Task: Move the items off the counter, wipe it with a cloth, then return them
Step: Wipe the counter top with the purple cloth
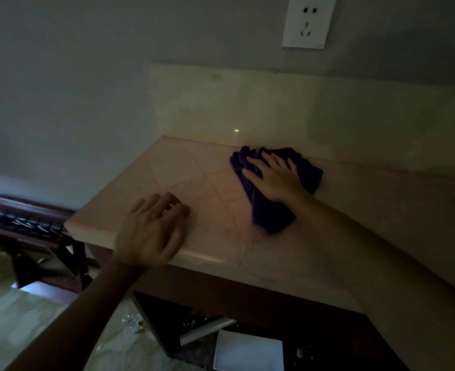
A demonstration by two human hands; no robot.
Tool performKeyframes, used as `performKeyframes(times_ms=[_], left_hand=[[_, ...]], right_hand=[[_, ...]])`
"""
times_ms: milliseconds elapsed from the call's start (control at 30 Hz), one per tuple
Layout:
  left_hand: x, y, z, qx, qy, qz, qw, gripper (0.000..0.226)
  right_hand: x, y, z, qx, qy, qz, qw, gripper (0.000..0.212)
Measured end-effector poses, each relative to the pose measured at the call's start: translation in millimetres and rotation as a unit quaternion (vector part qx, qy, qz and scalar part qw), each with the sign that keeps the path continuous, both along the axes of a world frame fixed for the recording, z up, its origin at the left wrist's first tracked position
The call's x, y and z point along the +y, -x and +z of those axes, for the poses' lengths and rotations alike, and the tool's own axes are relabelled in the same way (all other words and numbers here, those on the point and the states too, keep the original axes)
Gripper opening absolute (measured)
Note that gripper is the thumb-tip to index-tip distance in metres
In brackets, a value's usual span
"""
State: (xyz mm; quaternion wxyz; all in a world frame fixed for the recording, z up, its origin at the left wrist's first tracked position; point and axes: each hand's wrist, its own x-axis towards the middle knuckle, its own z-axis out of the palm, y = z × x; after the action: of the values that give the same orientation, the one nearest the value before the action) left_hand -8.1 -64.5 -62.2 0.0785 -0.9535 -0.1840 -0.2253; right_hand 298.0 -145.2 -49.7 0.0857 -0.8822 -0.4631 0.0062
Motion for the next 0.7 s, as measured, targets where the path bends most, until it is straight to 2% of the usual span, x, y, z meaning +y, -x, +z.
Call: performKeyframes(times_ms=[167,300,533,700], left_hand=[[0.0,1.2,1.6,0.011,0.004,-0.001,1.0,0.042],[-1.3,2.0,3.5,0.02,0.003,0.0,1.0,0.04],[-1.6,13.8,6.4,0.057,0.031,-0.018,0.998,0.046],[39.3,50.0,12.3,0.048,0.026,-0.022,0.998,0.047]], right_hand=[[25.2,-3.4,1.8,-0.003,0.006,0.005,1.0,0.065],[-6.0,31.7,1.3,-0.003,0.004,0.017,1.0,0.06],[-108.9,158.2,-6.2,-0.028,-0.02,0.097,0.995,0.06],[-104.3,168.5,-3.9,-0.033,-0.017,0.069,0.997,0.061]])
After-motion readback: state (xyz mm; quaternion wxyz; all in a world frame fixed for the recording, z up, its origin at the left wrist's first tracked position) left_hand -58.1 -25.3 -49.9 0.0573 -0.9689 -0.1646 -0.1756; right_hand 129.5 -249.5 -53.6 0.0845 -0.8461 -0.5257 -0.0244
